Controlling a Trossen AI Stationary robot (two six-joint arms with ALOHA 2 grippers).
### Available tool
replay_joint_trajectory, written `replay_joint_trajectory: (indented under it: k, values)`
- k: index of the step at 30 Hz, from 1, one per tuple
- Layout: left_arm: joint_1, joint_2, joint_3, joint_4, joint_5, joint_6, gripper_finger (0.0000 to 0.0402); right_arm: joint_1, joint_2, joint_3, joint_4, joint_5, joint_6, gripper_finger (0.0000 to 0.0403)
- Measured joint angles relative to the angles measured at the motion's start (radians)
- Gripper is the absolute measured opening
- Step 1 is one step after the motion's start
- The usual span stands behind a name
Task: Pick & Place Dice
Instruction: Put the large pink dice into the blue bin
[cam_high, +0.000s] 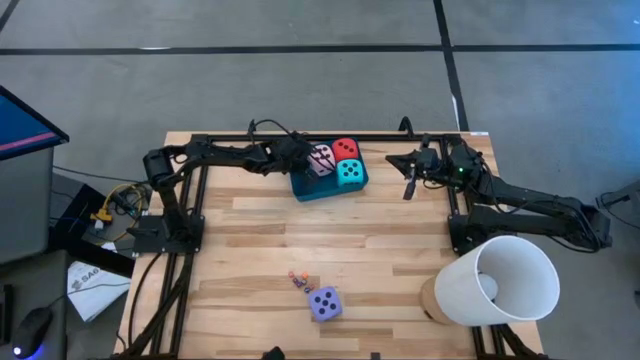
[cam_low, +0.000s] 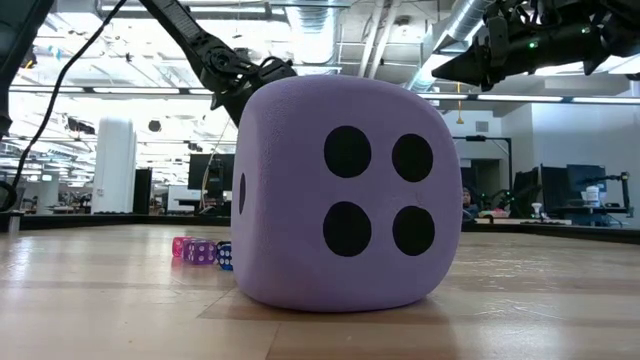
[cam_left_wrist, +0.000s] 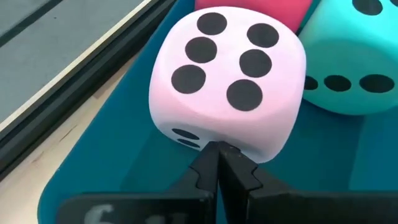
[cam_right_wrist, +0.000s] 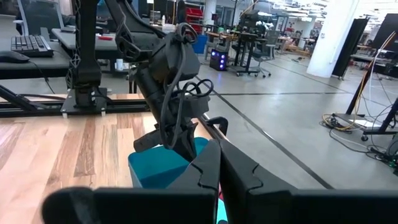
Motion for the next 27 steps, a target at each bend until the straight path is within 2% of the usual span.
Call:
replay_joint_trajectory:
  k: [7,15,20,27]
  values:
    - [0.000,0.000,0.000,-0.001,0.000,0.002,0.0000,0.000,0.000,0.000,-0.001,0.000,0.000,0.0000]
    - [0.050,0.000,0.000,0.030,0.000,0.021,0.0000,0.001,0.000,0.000,-0.001,0.000,0.000,0.0000]
    - [0.068,0.000,0.000,0.055,0.080,0.026,0.0000,0.001,0.000,0.000,-0.001,0.000,0.000,0.0000]
    - [0.060,0.000,0.000,0.057,0.081,0.026,0.0000,0.001,0.000,0.000,0.001,0.000,0.000,0.0000]
